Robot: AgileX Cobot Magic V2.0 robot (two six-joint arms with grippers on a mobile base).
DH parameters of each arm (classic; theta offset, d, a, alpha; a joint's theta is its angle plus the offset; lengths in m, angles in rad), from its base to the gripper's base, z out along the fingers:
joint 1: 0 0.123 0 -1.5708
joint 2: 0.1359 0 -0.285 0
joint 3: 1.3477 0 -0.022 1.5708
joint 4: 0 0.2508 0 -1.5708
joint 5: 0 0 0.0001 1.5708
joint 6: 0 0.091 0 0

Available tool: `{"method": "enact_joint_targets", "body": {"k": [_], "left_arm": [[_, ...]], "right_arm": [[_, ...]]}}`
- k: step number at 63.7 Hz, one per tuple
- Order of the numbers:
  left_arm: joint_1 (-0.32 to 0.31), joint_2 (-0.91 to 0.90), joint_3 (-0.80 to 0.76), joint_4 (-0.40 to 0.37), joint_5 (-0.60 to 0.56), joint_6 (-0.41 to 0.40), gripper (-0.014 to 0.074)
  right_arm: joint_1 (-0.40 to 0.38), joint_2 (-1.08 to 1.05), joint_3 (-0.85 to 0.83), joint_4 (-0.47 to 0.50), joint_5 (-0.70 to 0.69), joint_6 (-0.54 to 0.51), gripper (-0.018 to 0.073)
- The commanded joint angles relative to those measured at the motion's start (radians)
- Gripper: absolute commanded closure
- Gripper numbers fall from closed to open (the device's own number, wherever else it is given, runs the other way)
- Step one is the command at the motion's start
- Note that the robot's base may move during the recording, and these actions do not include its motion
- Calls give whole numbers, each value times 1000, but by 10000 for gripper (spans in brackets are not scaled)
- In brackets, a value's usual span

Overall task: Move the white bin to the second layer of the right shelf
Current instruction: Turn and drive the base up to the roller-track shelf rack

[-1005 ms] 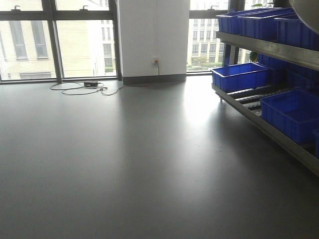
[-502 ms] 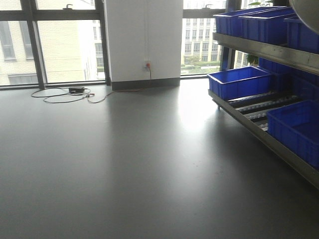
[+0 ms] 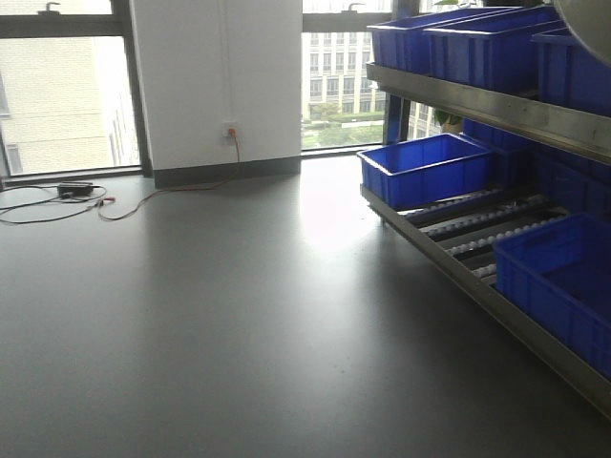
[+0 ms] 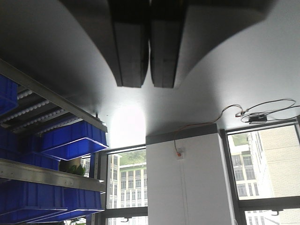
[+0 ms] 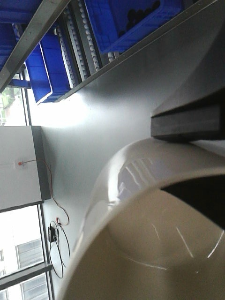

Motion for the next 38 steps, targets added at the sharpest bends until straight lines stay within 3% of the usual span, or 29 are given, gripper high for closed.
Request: {"method": "enact_joint_targets", "body": {"k": [1, 38], "left_arm": [[-4, -14, 37, -5, -86, -4, 512], [-4, -14, 37, -5, -86, -4, 512]], "right_arm": [[-6, 5, -30, 0, -101, -4, 504], [-6, 7, -30, 0, -101, -4, 504]]}}
